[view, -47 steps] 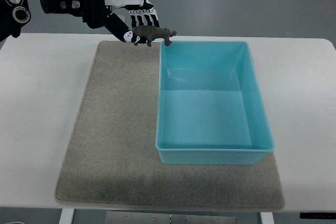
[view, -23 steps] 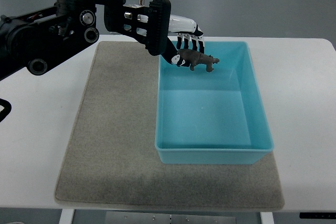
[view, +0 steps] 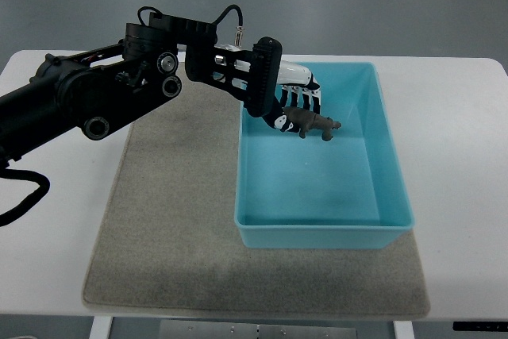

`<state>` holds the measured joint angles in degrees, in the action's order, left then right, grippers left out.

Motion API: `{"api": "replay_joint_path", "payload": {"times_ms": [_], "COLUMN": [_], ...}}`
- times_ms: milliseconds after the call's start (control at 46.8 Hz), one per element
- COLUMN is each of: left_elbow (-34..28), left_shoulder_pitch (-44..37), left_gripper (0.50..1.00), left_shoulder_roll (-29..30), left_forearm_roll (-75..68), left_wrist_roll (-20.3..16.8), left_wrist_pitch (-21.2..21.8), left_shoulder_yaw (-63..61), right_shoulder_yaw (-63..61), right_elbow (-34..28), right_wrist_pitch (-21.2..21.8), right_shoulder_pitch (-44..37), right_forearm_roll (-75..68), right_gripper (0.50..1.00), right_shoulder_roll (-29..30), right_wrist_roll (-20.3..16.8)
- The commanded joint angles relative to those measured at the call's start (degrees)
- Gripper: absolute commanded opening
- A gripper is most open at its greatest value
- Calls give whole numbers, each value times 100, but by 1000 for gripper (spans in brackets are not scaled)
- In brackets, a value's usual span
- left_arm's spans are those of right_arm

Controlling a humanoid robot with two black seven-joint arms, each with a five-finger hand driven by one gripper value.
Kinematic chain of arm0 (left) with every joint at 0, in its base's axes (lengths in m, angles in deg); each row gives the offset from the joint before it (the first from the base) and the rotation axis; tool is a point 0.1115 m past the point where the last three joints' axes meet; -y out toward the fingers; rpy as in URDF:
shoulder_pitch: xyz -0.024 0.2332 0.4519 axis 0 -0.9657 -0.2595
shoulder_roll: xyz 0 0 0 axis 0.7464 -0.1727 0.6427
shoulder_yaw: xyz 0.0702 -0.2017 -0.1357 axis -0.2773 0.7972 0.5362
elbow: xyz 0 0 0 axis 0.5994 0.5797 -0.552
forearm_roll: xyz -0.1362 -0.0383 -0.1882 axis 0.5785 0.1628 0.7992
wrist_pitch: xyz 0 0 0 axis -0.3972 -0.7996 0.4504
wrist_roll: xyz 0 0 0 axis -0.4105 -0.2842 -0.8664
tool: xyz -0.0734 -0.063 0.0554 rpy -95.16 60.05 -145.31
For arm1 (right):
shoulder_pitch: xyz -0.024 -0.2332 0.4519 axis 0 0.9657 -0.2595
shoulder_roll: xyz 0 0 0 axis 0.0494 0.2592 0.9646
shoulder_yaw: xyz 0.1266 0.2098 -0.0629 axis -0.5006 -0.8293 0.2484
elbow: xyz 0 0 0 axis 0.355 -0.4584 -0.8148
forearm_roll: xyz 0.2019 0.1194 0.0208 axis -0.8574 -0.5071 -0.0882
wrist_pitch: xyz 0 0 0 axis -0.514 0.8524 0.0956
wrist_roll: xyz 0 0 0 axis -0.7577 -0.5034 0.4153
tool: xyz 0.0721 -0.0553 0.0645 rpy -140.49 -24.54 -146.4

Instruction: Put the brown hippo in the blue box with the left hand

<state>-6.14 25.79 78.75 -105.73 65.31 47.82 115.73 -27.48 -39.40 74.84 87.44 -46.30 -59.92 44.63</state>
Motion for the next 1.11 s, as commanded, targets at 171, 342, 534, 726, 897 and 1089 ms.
{"api": "replay_joint_path", "payload": {"times_ms": [171,342,534,726,897,1089], "left_elbow": [-3,-3,-3,-3,-20,-134], "left_shoulder_pitch": [-88,-123,-194,-229,-247,-378], "left_gripper": [535,848,994,994,994,994], "left_shoulder_roll": [-37,-37,-37,-19,60,340], "left_forearm_roll": [-4,119,303,900,1638,2649], "left_wrist_roll": [-1,-18,-27,-18,-1,8], "left_wrist_pitch": [5,172,866,911,911,928], "left_shoulder_yaw": [3,55,82,135,266,495], "right_shoulder_yaw": [0,0,0,0,0,0], "right_elbow": [0,0,0,0,0,0], "right_wrist_pitch": [0,0,0,0,0,0], "right_shoulder_pitch": [0,0,0,0,0,0], "right_forearm_roll": [0,0,0,0,0,0], "right_gripper": [936,936,936,936,936,936], "right_shoulder_roll": [0,0,0,0,0,0], "right_wrist_roll": [0,0,0,0,0,0]}}
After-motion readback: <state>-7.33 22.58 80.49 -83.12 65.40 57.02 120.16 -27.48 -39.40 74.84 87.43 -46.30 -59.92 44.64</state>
